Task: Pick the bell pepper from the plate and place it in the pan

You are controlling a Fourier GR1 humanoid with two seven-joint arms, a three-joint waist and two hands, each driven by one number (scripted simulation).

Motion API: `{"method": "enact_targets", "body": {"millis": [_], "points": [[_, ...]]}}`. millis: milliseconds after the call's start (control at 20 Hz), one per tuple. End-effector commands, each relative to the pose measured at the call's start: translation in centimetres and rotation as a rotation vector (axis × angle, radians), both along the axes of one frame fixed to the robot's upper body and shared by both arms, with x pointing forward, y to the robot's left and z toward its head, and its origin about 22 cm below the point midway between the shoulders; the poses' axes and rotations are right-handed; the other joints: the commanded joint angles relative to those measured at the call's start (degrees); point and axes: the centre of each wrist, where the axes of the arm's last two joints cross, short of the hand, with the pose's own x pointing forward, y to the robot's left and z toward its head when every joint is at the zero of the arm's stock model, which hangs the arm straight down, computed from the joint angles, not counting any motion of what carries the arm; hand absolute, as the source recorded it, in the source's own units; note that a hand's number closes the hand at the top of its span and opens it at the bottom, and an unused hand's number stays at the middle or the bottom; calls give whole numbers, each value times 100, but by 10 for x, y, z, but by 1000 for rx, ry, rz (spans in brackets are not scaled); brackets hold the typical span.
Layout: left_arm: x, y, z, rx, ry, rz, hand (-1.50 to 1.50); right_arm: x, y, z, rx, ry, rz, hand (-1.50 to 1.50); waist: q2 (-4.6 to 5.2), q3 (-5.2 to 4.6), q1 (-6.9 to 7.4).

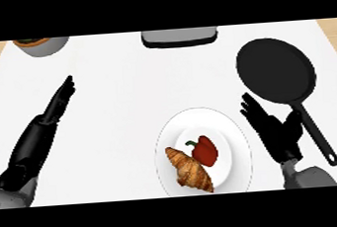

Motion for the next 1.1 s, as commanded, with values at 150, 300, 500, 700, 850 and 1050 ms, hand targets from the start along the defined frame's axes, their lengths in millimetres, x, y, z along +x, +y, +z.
{"method": "enact_targets", "body": {"millis": [150, 300, 500, 700, 850, 1050], "points": [[-1, -34, -18, -183, 65, -17, 0, 37, 75, 70, 232, -315, 605, 150, -120, -36, 423], [-11, -51, -36, -298, 154, -13, 0, 63, 50, 132, -180, -601, 705, 150, -220, -103, 372], [-16, -69, -45, -367, 169, 22, 0, 75, -3, 85, 134, -517, 843, -150, -136, -34, 209], [-13, -73, -49, -360, 152, 33, 0, 95, -28, 106, -23, -647, 947, -150, -140, -34, 217], [-6, -75, -45, -377, 183, 23, 0, 106, -38, 109, -100, -705, 986, -150, -151, -37, 187], [-19, -82, -60, -364, 172, 46, 0, 121, -11, 134, -237, -715, 1092, -150, -183, -47, 181]]}}
